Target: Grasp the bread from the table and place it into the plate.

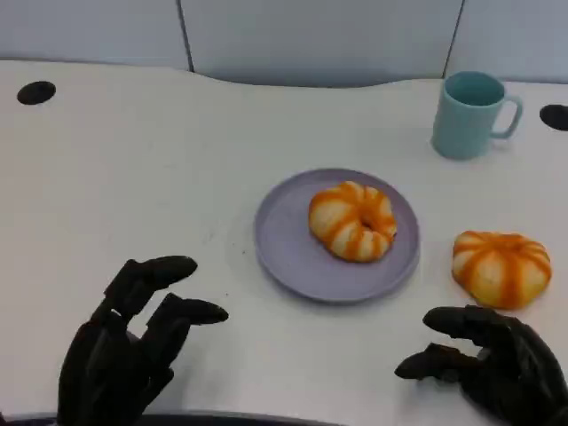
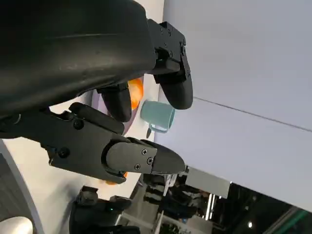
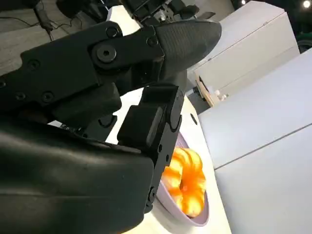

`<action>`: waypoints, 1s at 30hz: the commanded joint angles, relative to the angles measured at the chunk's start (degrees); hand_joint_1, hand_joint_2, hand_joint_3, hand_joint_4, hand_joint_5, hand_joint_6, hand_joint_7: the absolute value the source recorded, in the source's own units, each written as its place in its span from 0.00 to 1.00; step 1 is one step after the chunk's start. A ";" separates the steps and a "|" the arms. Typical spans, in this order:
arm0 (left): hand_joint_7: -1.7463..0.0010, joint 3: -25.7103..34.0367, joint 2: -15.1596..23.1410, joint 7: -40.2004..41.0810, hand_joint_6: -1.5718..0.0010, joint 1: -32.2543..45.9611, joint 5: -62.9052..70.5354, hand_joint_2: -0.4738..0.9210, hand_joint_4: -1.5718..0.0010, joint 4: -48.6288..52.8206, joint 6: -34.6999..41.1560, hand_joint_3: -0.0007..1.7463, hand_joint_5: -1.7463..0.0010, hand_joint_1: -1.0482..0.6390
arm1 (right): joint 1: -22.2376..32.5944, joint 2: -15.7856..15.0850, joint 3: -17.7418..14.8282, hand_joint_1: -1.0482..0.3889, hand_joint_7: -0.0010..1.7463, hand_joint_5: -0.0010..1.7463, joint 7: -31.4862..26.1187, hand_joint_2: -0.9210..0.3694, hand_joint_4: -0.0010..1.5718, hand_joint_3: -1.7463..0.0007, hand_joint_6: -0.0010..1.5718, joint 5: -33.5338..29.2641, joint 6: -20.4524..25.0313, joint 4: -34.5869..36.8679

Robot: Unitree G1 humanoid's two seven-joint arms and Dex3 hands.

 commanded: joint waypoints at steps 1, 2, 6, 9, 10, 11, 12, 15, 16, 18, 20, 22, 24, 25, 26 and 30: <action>0.29 1.76 -0.45 -0.74 0.94 0.56 -0.63 1.00 0.94 1.80 -1.24 0.19 0.09 0.32 | 0.26 -1.11 -0.55 0.23 0.00 0.29 0.29 0.00 0.67 0.89 0.76 -0.15 -0.07 0.95; 0.28 1.97 -0.59 -0.83 0.95 0.46 -0.57 1.00 0.94 2.17 -1.39 0.20 0.09 0.32 | 0.25 -1.21 -0.61 0.23 0.00 0.29 0.32 0.00 0.67 0.89 0.76 -0.16 -0.06 0.98; 0.28 2.66 -0.48 -1.12 0.95 0.14 -0.44 1.00 0.95 3.42 -1.28 0.19 0.08 0.31 | 0.15 -1.53 -0.81 0.24 0.00 0.29 0.42 0.00 0.68 0.89 0.76 -0.11 0.17 1.17; 0.27 3.25 -0.65 -0.76 0.95 -0.18 -0.21 1.00 0.94 4.30 -1.39 0.18 0.08 0.32 | -0.07 -1.68 -0.89 0.24 0.01 0.29 0.28 0.00 0.68 0.89 0.77 -0.29 0.05 1.58; 0.28 3.39 -0.62 -0.87 0.95 -0.35 -0.02 1.00 0.94 4.70 -1.61 0.18 0.08 0.32 | -0.16 -1.69 -0.93 0.24 0.01 0.29 0.17 0.00 0.68 0.89 0.77 -0.35 -0.02 1.77; 0.28 3.48 -0.52 -1.10 0.95 -0.52 0.25 1.00 0.95 5.17 -2.02 0.18 0.08 0.32 | -0.23 -1.66 -0.97 0.24 0.01 0.30 0.01 0.00 0.68 0.89 0.77 -0.37 0.01 1.91; 0.28 3.54 -0.44 -1.32 0.95 -0.70 0.49 1.00 0.95 5.65 -2.46 0.18 0.08 0.31 | -0.27 -1.61 -0.99 0.24 0.01 0.30 -0.29 0.00 0.68 0.89 0.77 -0.40 0.14 1.89; 0.28 3.70 -0.12 -1.89 0.94 -1.16 0.51 1.00 0.96 6.73 -2.72 0.17 0.07 0.31 | -0.34 -1.47 -0.99 0.24 0.01 0.30 -0.74 0.00 0.68 0.90 0.77 -0.34 0.43 1.75; 0.28 3.72 -0.03 -1.90 0.94 -1.22 0.55 1.00 0.95 6.86 -2.62 0.17 0.07 0.31 | -0.36 -1.45 -0.98 0.24 0.01 0.30 -0.74 0.00 0.67 0.90 0.77 -0.29 0.45 1.74; 0.28 3.86 0.11 -2.49 0.93 -1.47 0.52 1.00 0.95 7.52 -3.06 0.17 0.07 0.32 | -0.37 -1.56 -0.80 0.24 0.01 0.31 -0.92 0.00 0.67 0.90 0.77 -0.55 0.38 1.65; 0.28 4.01 0.32 -2.93 0.93 -1.74 0.35 1.00 0.95 8.11 -3.07 0.18 0.07 0.32 | -0.20 -1.54 -0.59 0.24 0.01 0.31 -1.39 0.00 0.66 0.90 0.77 -0.97 0.05 1.28; 0.28 4.13 0.43 -3.19 0.92 -1.98 0.41 1.00 0.95 8.63 -3.26 0.18 0.06 0.32 | -0.11 -1.55 -0.44 0.23 0.01 0.31 -1.63 0.00 0.66 0.89 0.78 -1.25 -0.07 0.98; 0.28 4.29 0.23 -2.84 0.92 -2.13 0.71 1.00 0.94 8.97 -3.72 0.17 0.05 0.32 | -0.24 -1.58 -0.47 0.23 0.01 0.32 -1.41 0.00 0.65 0.89 0.78 -1.30 -0.22 1.16; 0.28 4.34 0.13 -2.61 0.92 -2.14 0.74 1.00 0.94 8.91 -3.66 0.17 0.05 0.32 | -0.37 -1.59 -0.55 0.23 0.01 0.32 -1.16 0.00 0.65 0.89 0.77 -1.23 -0.30 1.38; 0.27 4.42 0.05 -2.59 0.92 -2.21 0.62 1.00 0.93 8.96 -3.58 0.17 0.05 0.32 | -0.54 -1.59 -0.68 0.23 0.01 0.32 -0.94 0.00 0.65 0.89 0.77 -1.10 -0.34 1.69; 0.27 4.67 0.13 -2.53 0.92 -2.47 0.36 1.00 0.93 9.08 -2.76 0.17 0.05 0.33 | -0.81 -1.66 -0.75 0.23 0.01 0.33 -1.06 0.00 0.65 0.89 0.77 -1.19 -0.32 1.99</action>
